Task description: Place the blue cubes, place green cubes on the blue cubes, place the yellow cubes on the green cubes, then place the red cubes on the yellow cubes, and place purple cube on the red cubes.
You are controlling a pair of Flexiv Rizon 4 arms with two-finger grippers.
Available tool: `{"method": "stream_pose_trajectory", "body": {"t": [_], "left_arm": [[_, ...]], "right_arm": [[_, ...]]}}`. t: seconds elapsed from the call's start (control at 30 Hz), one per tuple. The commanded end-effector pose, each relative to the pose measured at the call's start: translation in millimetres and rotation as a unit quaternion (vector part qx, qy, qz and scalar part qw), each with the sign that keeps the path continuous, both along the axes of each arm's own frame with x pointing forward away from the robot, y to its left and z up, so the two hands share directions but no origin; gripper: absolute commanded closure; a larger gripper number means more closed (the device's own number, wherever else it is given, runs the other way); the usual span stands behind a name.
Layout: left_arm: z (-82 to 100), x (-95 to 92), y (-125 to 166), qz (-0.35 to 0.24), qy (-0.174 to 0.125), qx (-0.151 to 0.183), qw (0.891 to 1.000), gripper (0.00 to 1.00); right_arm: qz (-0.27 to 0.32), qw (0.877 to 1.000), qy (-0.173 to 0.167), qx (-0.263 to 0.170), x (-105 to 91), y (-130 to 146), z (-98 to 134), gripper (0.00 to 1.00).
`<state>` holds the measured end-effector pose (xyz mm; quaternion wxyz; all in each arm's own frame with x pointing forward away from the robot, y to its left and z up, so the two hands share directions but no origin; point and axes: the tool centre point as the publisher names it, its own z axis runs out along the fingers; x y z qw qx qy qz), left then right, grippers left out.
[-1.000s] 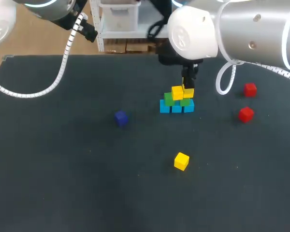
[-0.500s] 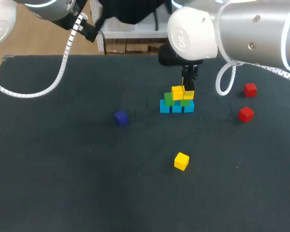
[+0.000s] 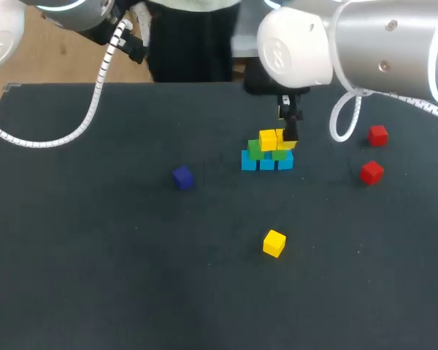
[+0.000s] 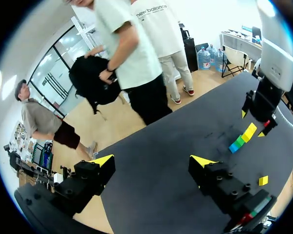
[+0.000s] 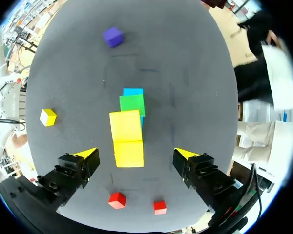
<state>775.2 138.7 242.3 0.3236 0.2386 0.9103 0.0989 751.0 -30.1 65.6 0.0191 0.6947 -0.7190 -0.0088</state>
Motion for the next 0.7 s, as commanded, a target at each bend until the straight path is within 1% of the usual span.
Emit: {"method": "stream_pose_trajectory", "body": {"t": [0.03,0.13,0.27,0.43,0.6,0.7], "left_arm": [[-0.1,-0.2,1,-0.001,0.000,0.000,1.000,0.00],[-0.1,-0.2,1,-0.001,0.000,0.000,1.000,0.00],[-0.1,-0.2,1,-0.001,0.000,0.000,1.000,0.00],[-0.1,-0.2,1,-0.001,0.000,0.000,1.000,0.00],[-0.1,-0.2,1,-0.001,0.000,0.000,1.000,0.00],[-0.1,-0.2,1,-0.001,0.000,0.000,1.000,0.00]], "right_arm": [[-0.013,1.000,-0.015,0.022,-10.6,-21,10,0.00],[-0.027,0.998,-0.021,0.043,-15.9,-36,19,0.00],[-0.054,0.996,-0.039,0.063,-25.4,-57,27,0.00],[-0.091,0.989,-0.062,0.100,-32.8,-76,24,0.00],[-0.121,0.980,-0.095,0.127,-37.3,-94,16,0.00],[-0.131,0.974,-0.120,0.141,-38.5,-103,15,0.00]]}}
